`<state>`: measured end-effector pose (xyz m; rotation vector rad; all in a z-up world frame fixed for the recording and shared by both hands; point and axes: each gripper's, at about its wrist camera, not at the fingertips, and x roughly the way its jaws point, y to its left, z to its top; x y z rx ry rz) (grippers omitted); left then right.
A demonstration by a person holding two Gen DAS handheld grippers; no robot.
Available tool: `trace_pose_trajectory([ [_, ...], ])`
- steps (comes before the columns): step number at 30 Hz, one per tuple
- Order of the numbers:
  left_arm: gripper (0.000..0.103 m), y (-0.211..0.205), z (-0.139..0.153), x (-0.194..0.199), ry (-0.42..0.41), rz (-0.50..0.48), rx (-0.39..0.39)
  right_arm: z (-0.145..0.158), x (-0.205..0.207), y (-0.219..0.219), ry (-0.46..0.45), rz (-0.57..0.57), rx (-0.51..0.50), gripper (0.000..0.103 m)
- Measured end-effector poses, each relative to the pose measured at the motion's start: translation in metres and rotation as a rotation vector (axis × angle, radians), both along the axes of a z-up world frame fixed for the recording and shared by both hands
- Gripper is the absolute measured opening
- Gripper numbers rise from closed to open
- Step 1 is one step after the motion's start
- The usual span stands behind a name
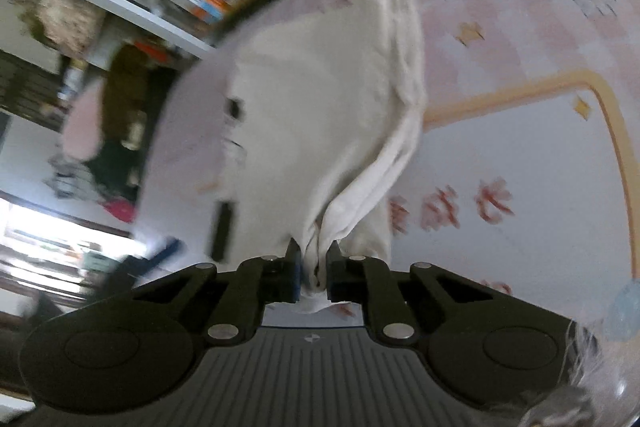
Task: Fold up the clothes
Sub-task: 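Lift the shirt end with the right gripper while the left gripper approaches the shirt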
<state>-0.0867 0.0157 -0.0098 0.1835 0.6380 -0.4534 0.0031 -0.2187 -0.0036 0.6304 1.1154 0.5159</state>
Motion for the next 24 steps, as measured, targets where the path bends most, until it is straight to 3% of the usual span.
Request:
trace_pose_trajectory([
  [10, 0.094, -0.047, -0.012, -0.009, -0.055, -0.111, 0.101, 0.02, 0.011, 0.008, -0.046, -0.011, 0.074, 0.011],
  [24, 0.093, -0.043, -0.037, 0.011, -0.07, 0.091, 0.407, 0.016, 0.003, -0.015, -0.04, -0.042, 0.104, 0.011],
])
